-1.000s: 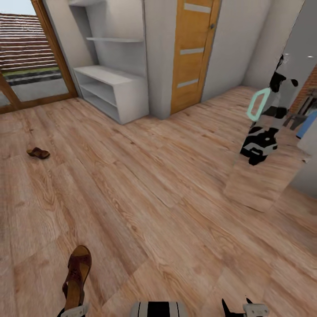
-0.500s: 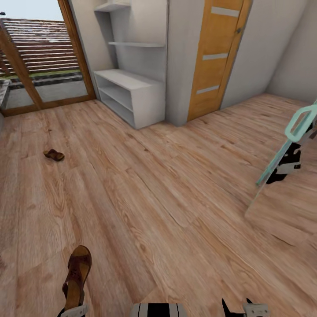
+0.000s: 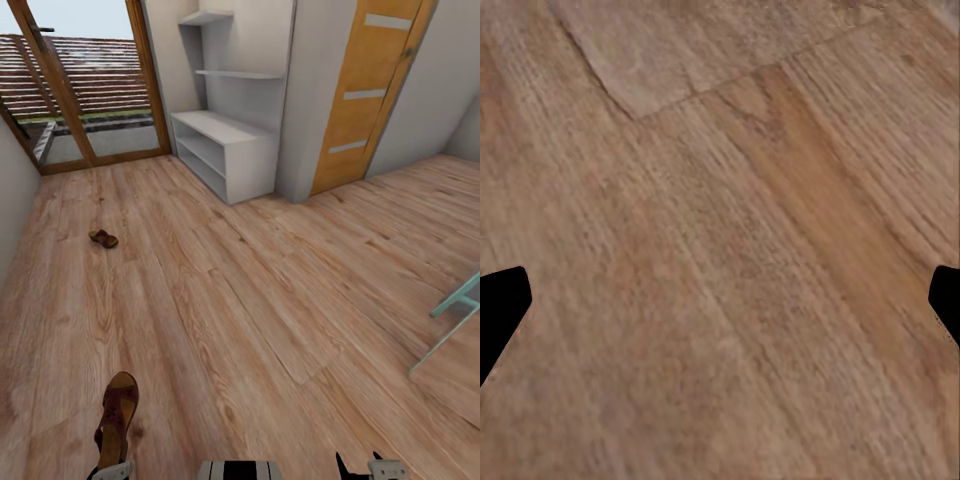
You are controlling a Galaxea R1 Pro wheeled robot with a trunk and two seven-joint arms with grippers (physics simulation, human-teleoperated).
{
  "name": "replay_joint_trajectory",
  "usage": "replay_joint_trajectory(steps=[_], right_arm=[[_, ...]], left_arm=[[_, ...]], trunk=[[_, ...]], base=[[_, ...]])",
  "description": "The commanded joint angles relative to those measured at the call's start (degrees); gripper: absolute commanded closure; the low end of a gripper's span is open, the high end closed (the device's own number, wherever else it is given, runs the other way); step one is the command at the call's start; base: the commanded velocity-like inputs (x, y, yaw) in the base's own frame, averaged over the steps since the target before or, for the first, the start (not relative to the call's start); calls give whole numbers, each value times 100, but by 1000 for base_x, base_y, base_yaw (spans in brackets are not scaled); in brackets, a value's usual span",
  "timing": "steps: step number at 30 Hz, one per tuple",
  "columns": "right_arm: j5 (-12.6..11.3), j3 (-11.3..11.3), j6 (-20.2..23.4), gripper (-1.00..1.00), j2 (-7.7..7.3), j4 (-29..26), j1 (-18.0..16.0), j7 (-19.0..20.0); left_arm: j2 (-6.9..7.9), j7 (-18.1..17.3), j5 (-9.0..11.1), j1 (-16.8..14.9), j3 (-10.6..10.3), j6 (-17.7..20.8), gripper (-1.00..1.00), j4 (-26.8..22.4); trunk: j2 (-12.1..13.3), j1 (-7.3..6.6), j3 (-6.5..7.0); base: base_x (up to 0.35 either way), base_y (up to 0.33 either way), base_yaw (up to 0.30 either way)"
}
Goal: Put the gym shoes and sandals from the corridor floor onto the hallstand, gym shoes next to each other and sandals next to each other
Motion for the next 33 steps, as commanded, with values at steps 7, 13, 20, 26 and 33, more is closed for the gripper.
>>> replay_joint_trajectory(steps=[7, 13, 20, 26, 33], right_arm=[[23, -35, -17, -100, 4, 0, -2, 43], [23, -35, -17, -100, 4, 0, -2, 43], [23, -35, -17, -100, 4, 0, -2, 43], [23, -35, -17, -100, 4, 1, -2, 43], [25, -35, -17, -100, 4, -2, -2, 43]], left_arm=[[0, 15, -8, -4, -1, -15, 100, 4], [0, 15, -8, -4, -1, -15, 100, 4], [0, 15, -8, -4, -1, -15, 100, 4], [0, 15, -8, -4, -1, -15, 100, 4], [0, 15, -8, -4, -1, -15, 100, 4]], trunk=[[-1, 2, 41], [-1, 2, 80], [-1, 2, 125], [-1, 2, 164], [-1, 2, 209]], base=[[338, 0, 214], [338, 0, 214], [338, 0, 214], [338, 0, 214], [338, 0, 214]])
